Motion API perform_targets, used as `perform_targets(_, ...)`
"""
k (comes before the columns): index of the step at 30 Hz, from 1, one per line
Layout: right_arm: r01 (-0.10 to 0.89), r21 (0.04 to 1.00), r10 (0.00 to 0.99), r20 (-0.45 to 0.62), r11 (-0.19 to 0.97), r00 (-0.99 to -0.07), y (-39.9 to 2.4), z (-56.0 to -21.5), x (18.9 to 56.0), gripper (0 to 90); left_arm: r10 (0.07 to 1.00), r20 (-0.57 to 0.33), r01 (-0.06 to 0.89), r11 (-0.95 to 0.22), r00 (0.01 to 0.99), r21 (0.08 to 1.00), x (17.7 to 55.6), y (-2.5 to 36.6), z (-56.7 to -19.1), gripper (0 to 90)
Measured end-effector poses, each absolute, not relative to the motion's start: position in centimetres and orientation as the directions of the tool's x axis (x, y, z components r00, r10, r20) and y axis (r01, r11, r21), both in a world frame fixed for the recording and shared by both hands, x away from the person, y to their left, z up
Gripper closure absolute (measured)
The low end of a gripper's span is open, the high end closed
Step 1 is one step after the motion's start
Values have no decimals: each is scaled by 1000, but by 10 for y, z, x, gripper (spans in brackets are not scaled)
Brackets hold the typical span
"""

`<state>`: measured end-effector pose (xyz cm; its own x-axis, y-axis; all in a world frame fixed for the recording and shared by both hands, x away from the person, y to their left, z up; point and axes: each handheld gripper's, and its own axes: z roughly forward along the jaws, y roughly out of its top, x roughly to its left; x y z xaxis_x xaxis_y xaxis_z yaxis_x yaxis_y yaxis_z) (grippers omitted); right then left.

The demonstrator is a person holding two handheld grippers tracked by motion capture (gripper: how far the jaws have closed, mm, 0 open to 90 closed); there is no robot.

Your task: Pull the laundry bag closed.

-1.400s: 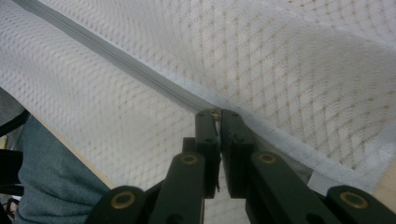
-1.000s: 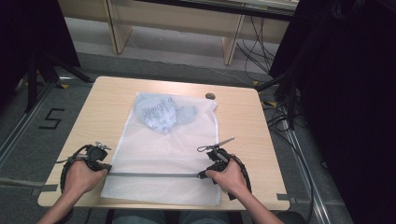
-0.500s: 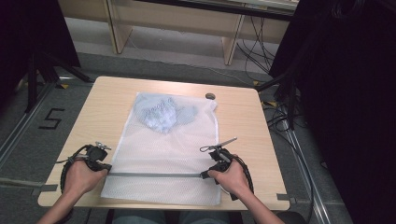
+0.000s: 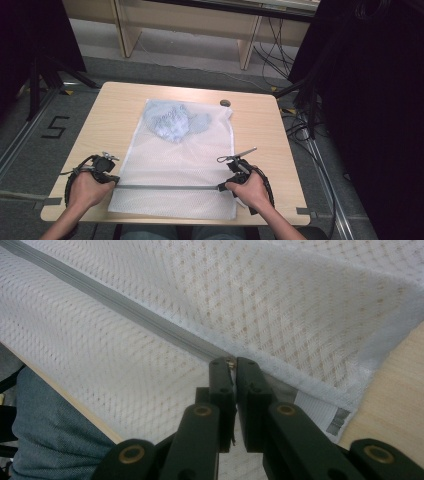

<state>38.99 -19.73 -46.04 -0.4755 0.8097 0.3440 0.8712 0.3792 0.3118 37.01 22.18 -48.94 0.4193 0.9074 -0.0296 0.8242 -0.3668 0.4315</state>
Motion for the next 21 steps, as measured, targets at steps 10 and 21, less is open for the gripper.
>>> perform_targets(10,873,314,813,341,374,-472,-201,-460,389,871,908,-29,824,-367,419,431,370,222,-489,898)
perform_targets(21,878,308,816,345,368,-463,-206,-457,389,871,908,-29,824,-366,419,432,370,222,-489,898)
